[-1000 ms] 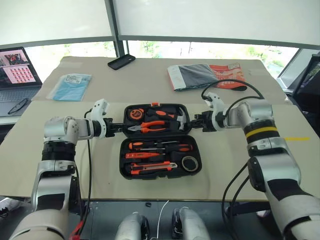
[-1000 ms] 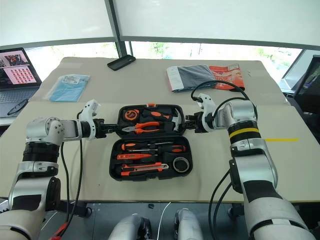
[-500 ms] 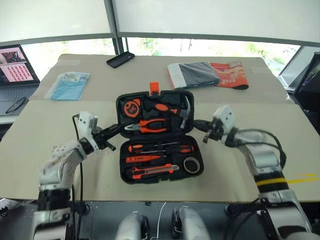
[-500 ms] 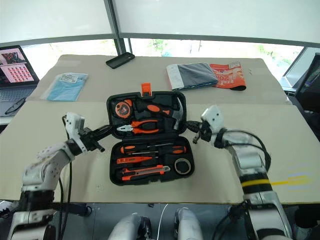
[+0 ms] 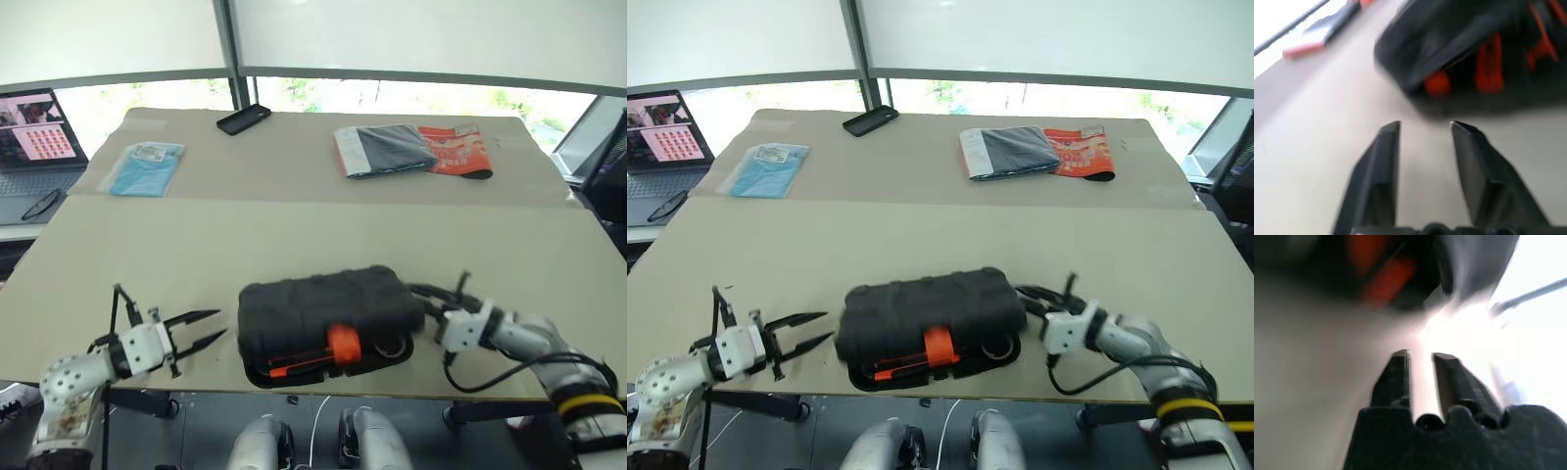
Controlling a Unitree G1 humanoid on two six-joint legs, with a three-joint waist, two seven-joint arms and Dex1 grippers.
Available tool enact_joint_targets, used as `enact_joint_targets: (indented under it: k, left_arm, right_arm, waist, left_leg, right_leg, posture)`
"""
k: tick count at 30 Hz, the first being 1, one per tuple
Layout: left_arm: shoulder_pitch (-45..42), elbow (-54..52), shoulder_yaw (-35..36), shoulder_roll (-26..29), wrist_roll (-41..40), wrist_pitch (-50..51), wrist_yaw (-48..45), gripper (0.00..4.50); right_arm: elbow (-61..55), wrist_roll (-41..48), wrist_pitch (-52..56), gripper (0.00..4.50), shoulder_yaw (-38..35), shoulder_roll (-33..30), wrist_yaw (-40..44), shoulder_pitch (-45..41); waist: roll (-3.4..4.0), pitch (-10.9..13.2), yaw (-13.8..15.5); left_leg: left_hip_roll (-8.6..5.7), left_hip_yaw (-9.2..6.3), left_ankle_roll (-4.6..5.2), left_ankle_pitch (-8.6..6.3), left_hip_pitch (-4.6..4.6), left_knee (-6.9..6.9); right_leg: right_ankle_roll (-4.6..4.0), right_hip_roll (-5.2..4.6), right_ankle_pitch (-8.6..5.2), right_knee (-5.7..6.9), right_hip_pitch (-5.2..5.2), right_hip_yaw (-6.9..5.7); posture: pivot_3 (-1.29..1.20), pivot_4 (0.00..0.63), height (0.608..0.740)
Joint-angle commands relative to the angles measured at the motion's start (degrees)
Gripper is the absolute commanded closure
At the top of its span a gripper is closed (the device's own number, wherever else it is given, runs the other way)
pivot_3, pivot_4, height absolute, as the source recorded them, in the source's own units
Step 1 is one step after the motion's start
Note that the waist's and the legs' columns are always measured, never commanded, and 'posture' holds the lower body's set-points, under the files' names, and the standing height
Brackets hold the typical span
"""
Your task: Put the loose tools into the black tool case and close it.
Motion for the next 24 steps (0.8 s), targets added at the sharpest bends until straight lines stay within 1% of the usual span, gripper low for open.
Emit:
enact_joint_targets:
  k: [1, 2, 4, 5, 6, 7, 8, 9, 10, 11, 12, 13, 14, 16, 17, 19, 20, 21, 24]
  left_arm:
    - [-1.5, 3.1, 2.3, 2.8, -0.5, 1.1, 2.4, 1.08]
    - [-2.3, 4.5, 2.7, 3.3, -0.4, 2.2, 3.9, 0.72]
    - [-4.7, 6.4, 2.9, 4.0, -1.0, 4.5, 5.4, 0.69]
    - [-6.5, 6.8, 3.0, 4.0, -1.4, 6.7, 6.8, 0.69]
    - [-8.2, 6.4, 2.5, 3.9, -2.8, 9.3, 6.7, 0.69]
    - [-9.2, 5.8, 2.2, 3.8, -3.7, 11.1, 6.6, 0.69]
    - [-11.7, 5.4, 1.1, 3.5, -4.0, 14.2, 6.8, 0.69]
    - [-14.0, 5.0, 0.1, 3.2, -4.1, 17.0, 7.1, 0.95]
    - [-16.3, 4.7, -0.8, 2.9, -3.9, 19.9, 8.0, 1.21]
    - [-18.1, 4.1, -1.6, 2.6, -4.0, 22.6, 8.3, 1.53]
    - [-19.8, 3.4, -2.5, 2.4, -4.2, 25.0, 8.2, 1.77]
    - [-21.0, 2.9, -3.2, 2.2, -4.2, 26.8, 8.1, 2.27]
    - [-21.9, 2.3, -3.8, 1.9, -4.4, 27.7, 7.4, 2.59]
    - [-23.8, 1.8, -5.8, 0.7, -4.3, 29.9, 6.5, 3.31]
    - [-25.0, 2.0, -6.9, -0.2, -3.8, 31.2, 6.7, 3.78]
    - [-26.8, 2.6, -9.4, -0.9, -2.1, 32.8, 5.9, 4.38]
    - [-27.3, 2.8, -10.5, -0.8, -1.0, 32.5, 5.3, 4.38]
    - [-27.6, 3.0, -11.6, -0.6, -0.1, 32.6, 4.6, 4.38]
    - [-28.8, 3.7, -12.9, -0.8, 0.3, 33.1, 3.7, 4.38]
  right_arm:
    - [1.3, 1.2, 3.2, 2.03, -2.5, -2.1, -2.0, 2.5]
    - [1.2, 2.2, 4.0, 1.69, -3.2, -2.8, -2.2, 3.1]
    - [-0.2, 9.4, 8.3, 1.10, -5.0, -3.8, 1.3, 5.7]
    - [-2.2, 13.9, 10.5, 1.10, -5.9, -4.7, 3.7, 7.4]
    - [-6.2, 20.5, 14.3, 1.26, -6.1, -5.9, 8.3, 10.4]
    - [-9.5, 25.0, 17.1, 1.49, -6.2, -6.8, 11.6, 12.7]
    - [-14.9, 30.9, 22.2, 1.74, -6.3, -8.4, 16.0, 16.3]
    - [-19.2, 34.9, 25.0, 2.10, -6.4, -9.8, 19.1, 19.2]
    - [-23.5, 38.2, 28.4, 2.40, -6.6, -11.2, 21.7, 22.0]
    - [-28.0, 41.4, 32.4, 2.82, -6.9, -12.9, 24.3, 25.1]
    - [-32.2, 43.7, 35.6, 3.04, -7.2, -14.4, 26.2, 28.2]
    - [-35.9, 45.5, 39.0, 3.48, -7.7, -15.5, 27.8, 30.9]
    - [-39.1, 46.2, 41.1, 3.77, -7.9, -16.8, 29.3, 33.6]
    - [-44.7, 43.4, 42.1, 4.42, -6.2, -18.8, 32.4, 38.0]
    - [-47.6, 42.8, 43.5, 4.50, -5.0, -17.8, 31.8, 38.1]
    - [-51.3, 41.4, 46.7, 4.50, -2.5, -15.3, 30.5, 35.7]
    - [-51.8, 39.9, 47.3, 4.50, -1.5, -13.9, 29.8, 33.9]
    - [-51.9, 38.5, 48.2, 4.50, -0.6, -12.1, 28.9, 31.9]
    - [-53.3, 36.8, 54.3, 4.50, 2.0, -7.3, 26.2, 26.0]
  waist:
    - [-0.09, 0.0, 0.3]
    - [-0.09, 0.0, 0.5]
    - [-0.06, 0.0, 0.8]
    - [-0.07, 0.0, 1.0]
    - [-0.06, 0.0, 1.4]
    - [-0.06, 0.0, 1.6]
    - [-0.07, 0.0, 1.5]
    - [-0.07, 0.0, 1.8]
    - [-0.08, 0.0, 1.8]
    - [-0.09, 0.0, 1.7]
    - [-0.08, 0.0, 1.7]
    - [-0.07, 0.0, 1.6]
    - [-0.08, 0.0, 1.3]
    - [-0.08, 0.0, 0.8]
    - [-0.11, 0.0, 0.7]
    - [-0.28, 0.0, 0.7]
    - [-0.30, 0.0, 0.7]
    - [-0.29, 0.0, 0.7]
    - [-0.29, 0.0, 0.7]
  left_leg:
    - [0.00, -0.06, 0.07, -0.07, 0.00, 0.01]
    - [0.00, -0.10, 0.24, -0.28, -0.01, 0.01]
    - [-0.01, -0.11, 0.20, -0.35, 0.09, 0.01]
    - [-0.01, -0.13, 0.20, -0.36, 0.08, 0.01]
    - [-0.02, -0.14, 0.24, -0.34, 0.07, 0.01]
    - [-0.03, -0.15, 0.34, -0.35, 0.04, 0.02]
    - [-0.03, -0.16, 0.48, -0.31, -0.01, 0.02]
    - [-0.03, -0.15, 0.74, -0.22, -0.01, 0.02]
    - [-0.03, -0.17, 0.83, -0.25, -0.04, 0.05]
    - [-0.02, -0.17, 0.85, -0.26, -0.03, 0.05]
    - [-0.01, -0.18, 0.86, -0.26, -0.04, 0.07]
    - [-0.01, -0.18, 0.87, -0.27, -0.05, 0.08]
    - [-0.01, -0.18, 0.87, -0.27, -0.03, 0.07]
    - [0.00, -0.17, 0.85, -0.29, -0.01, 0.07]
    - [0.00, -0.16, 0.83, -0.31, 0.01, 0.07]
    - [0.05, -0.17, 0.77, -0.29, 0.07, 0.08]
    - [0.07, -0.18, 0.67, -0.30, 0.06, 0.08]
    - [0.09, -0.18, 0.35, -0.45, 0.04, 0.11]
    - [0.11, -0.18, 0.35, -0.44, -0.05, 0.24]
  right_leg:
    - [0.00, -0.04, 0.00, -0.03, 0.03, -0.03]
    - [0.01, -0.04, 0.00, -0.05, 0.03, -0.06]
    - [0.04, -0.09, 0.02, -0.05, 0.12, -0.05]
    - [0.05, -0.11, 0.03, -0.06, 0.14, -0.06]
    - [0.07, -0.12, 0.04, -0.08, 0.18, -0.10]
    - [0.09, -0.15, 0.05, -0.11, 0.22, -0.13]
    - [0.11, -0.16, 0.06, -0.15, 0.21, -0.13]
    - [0.13, -0.15, 0.07, -0.19, 0.24, -0.11]
    - [0.20, -0.17, 0.06, -0.19, 0.27, -0.13]
    - [0.21, -0.15, 0.06, -0.21, 0.28, -0.13]
    - [0.23, -0.14, 0.07, -0.21, 0.31, -0.14]
    - [0.25, -0.14, 0.08, -0.21, 0.31, -0.14]
    - [0.26, -0.13, 0.08, -0.21, 0.32, -0.13]
    - [0.27, -0.10, 0.08, -0.21, 0.32, -0.11]
    - [0.27, -0.10, 0.07, -0.22, 0.32, -0.11]
    - [0.28, -0.04, 0.07, -0.21, 0.33, -0.12]
    - [0.29, -0.01, 0.08, -0.21, 0.32, -0.13]
    - [0.31, 0.02, 0.09, -0.19, 0.27, -0.12]
    - [0.31, 0.11, 0.10, -0.13, 0.16, -0.11]
  posture:
    - [0.00, 0.150, 0.740]
    - [0.00, 0.150, 0.740]
    - [0.00, 0.150, 0.740]
    - [0.00, 0.150, 0.740]
    - [0.00, 0.150, 0.740]
    - [0.00, 0.150, 0.740]
    - [0.00, 0.150, 0.740]
    - [0.00, 0.150, 0.740]
    - [0.00, 0.150, 0.740]
    - [0.00, 0.150, 0.740]
    - [0.00, 0.150, 0.740]
    - [0.00, 0.150, 0.740]
    - [0.00, 0.150, 0.740]
    - [0.00, 0.150, 0.740]
    - [0.00, 0.150, 0.740]
    - [0.00, 0.150, 0.740]
    - [0.00, 0.150, 0.740]
    - [0.00, 0.150, 0.740]
    - [0.00, 0.150, 0.740]
